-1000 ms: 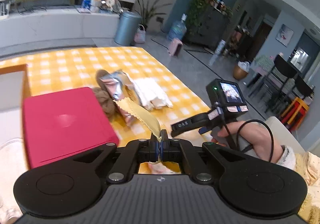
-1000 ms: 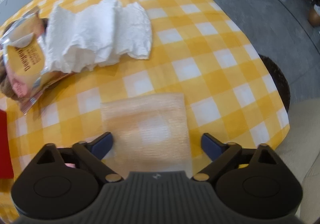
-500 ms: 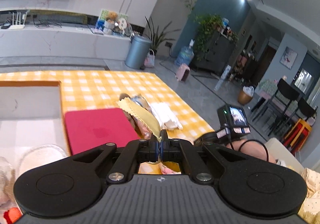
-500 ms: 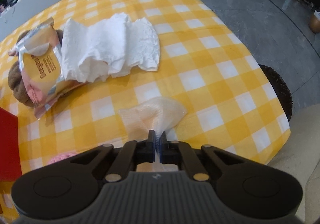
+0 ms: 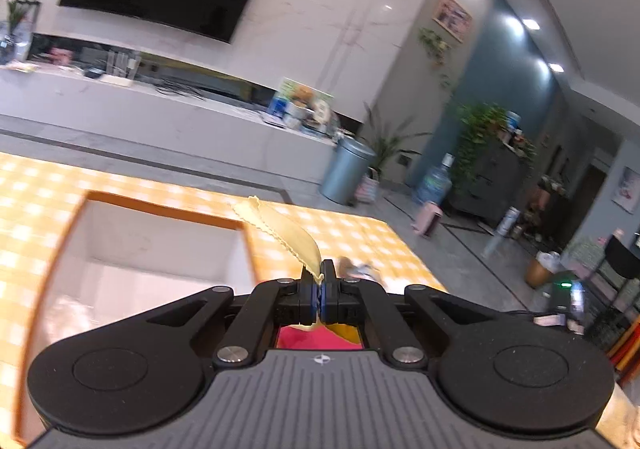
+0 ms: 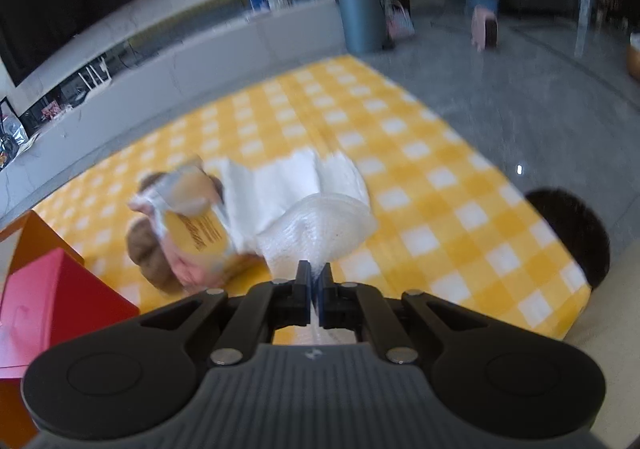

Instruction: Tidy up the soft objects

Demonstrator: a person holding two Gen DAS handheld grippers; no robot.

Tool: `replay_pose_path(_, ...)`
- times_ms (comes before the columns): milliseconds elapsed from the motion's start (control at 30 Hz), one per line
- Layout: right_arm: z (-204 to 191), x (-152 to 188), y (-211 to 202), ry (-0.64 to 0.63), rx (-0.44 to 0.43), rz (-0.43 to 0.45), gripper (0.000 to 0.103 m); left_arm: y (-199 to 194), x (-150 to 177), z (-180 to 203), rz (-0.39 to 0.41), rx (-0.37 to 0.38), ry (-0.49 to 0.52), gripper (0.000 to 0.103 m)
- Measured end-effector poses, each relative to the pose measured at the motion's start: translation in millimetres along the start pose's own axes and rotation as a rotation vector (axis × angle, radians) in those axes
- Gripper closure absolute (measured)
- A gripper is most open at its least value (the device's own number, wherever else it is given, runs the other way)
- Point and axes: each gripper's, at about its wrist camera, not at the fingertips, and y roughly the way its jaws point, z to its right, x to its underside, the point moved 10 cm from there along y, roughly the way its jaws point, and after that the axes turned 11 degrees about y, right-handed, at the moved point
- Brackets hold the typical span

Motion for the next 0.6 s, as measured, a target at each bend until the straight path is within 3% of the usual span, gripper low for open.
replay_pose_path(267, -63.2, -11.2, -50.9, -0.046, -0.157, 0.091, 0.103, -17.7, -7.5, -44.6, 0.037, -0.086, -0.082, 0.101)
replay_pose_path(467, -146.4, -7.6, -86.1, -0.108, -0.368, 0.091, 0.103, -18.6, -1.8, -65.9, 0.036, -0.098, -0.13, 0.101)
replay_pose_path(600, -210.4, 14.6, -95.8, -0.175, -0.486, 0.036, 0.103, -17.8, 4.6, -77.4, 0.012, -0.146, -0.12, 0.101)
